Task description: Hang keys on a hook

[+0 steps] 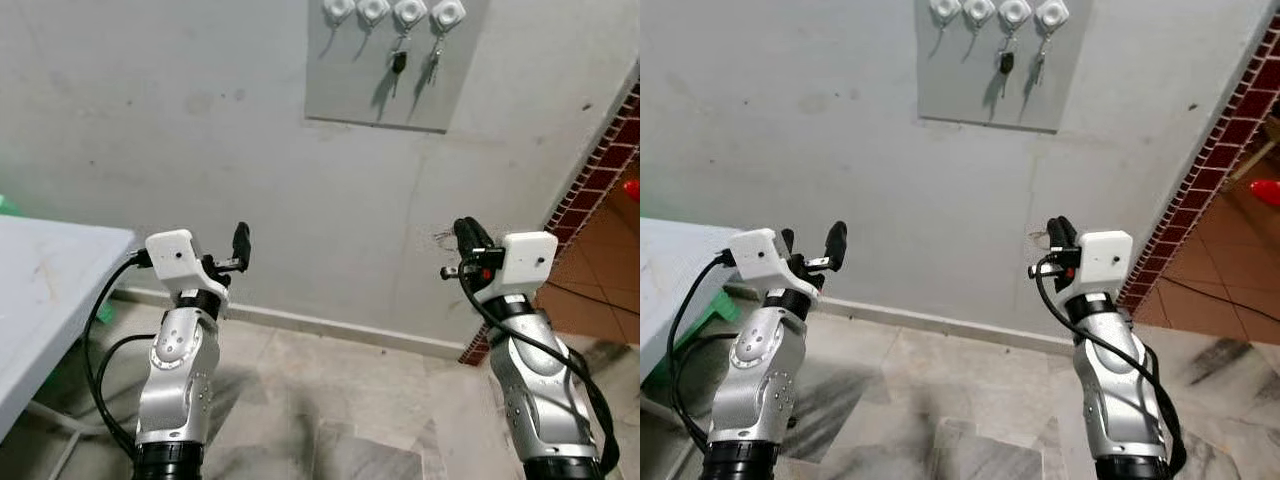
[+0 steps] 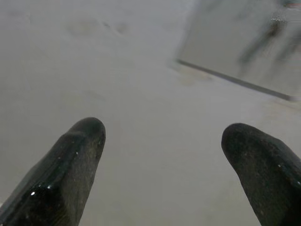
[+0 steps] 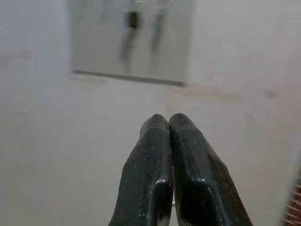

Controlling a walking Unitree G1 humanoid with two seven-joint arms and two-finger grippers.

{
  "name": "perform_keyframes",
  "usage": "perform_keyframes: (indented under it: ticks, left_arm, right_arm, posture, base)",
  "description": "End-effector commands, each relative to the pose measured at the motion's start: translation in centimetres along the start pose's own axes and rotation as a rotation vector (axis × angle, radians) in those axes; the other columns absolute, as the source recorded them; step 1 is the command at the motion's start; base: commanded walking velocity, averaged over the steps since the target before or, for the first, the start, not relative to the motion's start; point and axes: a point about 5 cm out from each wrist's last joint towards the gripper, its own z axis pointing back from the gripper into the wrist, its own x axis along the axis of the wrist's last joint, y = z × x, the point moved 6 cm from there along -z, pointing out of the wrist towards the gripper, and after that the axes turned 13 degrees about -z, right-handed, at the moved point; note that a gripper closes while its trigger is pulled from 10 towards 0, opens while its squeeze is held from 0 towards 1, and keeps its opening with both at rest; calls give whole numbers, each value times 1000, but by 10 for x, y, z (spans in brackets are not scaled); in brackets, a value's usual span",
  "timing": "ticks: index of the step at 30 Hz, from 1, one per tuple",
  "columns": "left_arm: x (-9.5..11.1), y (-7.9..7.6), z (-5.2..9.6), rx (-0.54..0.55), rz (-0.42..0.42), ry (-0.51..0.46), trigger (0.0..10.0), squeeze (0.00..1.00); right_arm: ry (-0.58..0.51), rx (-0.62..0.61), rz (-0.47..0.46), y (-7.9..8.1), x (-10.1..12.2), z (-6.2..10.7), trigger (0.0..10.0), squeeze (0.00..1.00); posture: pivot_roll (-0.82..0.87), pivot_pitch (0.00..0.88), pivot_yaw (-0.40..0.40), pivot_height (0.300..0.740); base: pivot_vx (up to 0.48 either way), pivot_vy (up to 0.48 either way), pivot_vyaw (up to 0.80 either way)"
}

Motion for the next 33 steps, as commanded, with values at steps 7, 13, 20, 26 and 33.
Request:
perform_keyframes:
  ticks: [7,13,20,26,33]
  left_arm:
    - [4,11,0,25,-21,-8,10000,0]
    - [5,11,0,26,-28,-11,10000,0]
    - [6,13,-2,21,-51,-10,10000,0]
    - [9,12,-3,9,-82,-14,10000,0]
    - [16,5,-3,-26,-90,-48,10000,0]
  right_arm:
    - [-29,37,-8,10,10,-4,10000,0]
    - [-25,44,-2,11,10,-5,10000,0]
    - [-21,22,-37,9,7,-6,10000,0]
    - [-18,-14,-87,3,4,-6,10000,0]
    - [-10,-64,-167,-4,-4,-4,10000,0]
  posture:
    - [-15,67,-32,721]
    - [-13,72,-32,721]
    - [-10,75,-28,721]
    - [-9,76,-22,721]
    - [-6,70,-13,721]
  base:
    - [265,344,0]
    - [266,359,0]
    - [286,362,0]
    - [356,151,0]
    - [232,0,0]
